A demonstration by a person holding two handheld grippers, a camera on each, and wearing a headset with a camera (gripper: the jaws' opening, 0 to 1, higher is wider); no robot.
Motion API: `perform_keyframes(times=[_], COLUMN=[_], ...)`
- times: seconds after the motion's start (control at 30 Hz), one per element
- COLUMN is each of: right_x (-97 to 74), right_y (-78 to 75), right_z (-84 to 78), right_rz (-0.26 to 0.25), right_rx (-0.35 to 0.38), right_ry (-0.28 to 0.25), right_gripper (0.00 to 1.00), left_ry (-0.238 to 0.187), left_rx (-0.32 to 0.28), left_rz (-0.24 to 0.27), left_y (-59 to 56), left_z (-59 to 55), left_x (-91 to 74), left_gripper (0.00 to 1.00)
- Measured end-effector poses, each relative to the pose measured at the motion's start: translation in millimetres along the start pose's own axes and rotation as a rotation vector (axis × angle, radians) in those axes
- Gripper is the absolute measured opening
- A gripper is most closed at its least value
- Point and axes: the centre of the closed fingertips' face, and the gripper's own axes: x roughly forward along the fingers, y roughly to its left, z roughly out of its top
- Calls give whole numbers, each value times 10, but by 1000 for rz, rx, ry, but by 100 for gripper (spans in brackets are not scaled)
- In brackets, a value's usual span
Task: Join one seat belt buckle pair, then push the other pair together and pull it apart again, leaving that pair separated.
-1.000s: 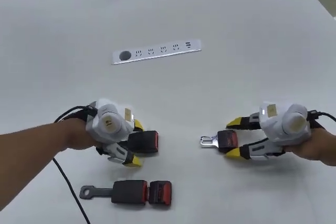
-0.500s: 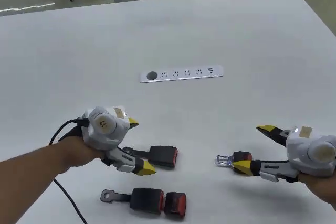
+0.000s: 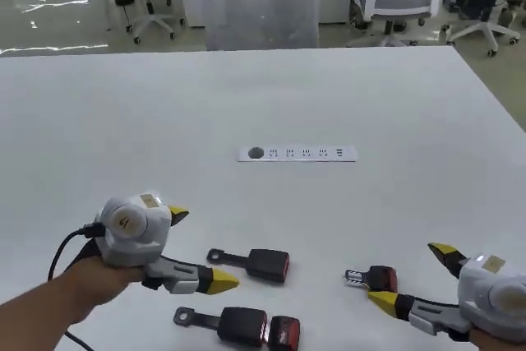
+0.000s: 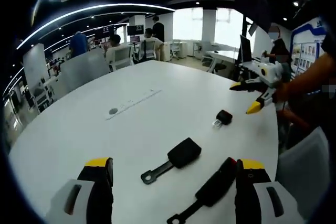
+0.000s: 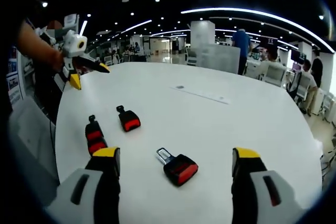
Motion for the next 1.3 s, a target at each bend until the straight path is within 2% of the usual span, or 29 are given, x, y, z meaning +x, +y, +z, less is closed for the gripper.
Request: perform_keyframes(times=[0.1, 0.3, 0.5, 0.77, 0.87, 0.97, 1.03, 1.1, 1.3], right_x=[-68, -188, -290, -438, -517, -575, -633, -684, -754], right_y=[116, 312, 485, 589, 615, 630, 649, 646, 667], right_z=[19, 68, 93, 91, 96, 86, 113, 133, 142], right_rz=[-13, -19, 6, 37, 35, 33, 35, 33, 50], right_rx=[12, 13, -27, -95, -103, -99, -99, -104, -104], right_ry=[-6, -19, -15, -3, -10, -13, -26, -36, -39], right_gripper=[90, 92, 94, 97, 97, 98, 98, 99, 100], left_ry=[-21, -96, -111, -114, -121, -150, -159, -157, -147], left_rx=[-16, -66, -66, -12, -2, -5, 0, 17, 13], left_rz=[16, 45, 34, -10, -14, -20, -30, -36, -63], left_y=[-36, -70, -141, -302, -324, -342, -394, -447, -522], left_z=[-72, -100, -208, -355, -357, -305, -275, -267, -283], left_x=[-116, -346, -535, -771, -841, -918, -954, -978, -977], left_gripper=[100, 100, 100, 100, 100, 100, 100, 100, 100])
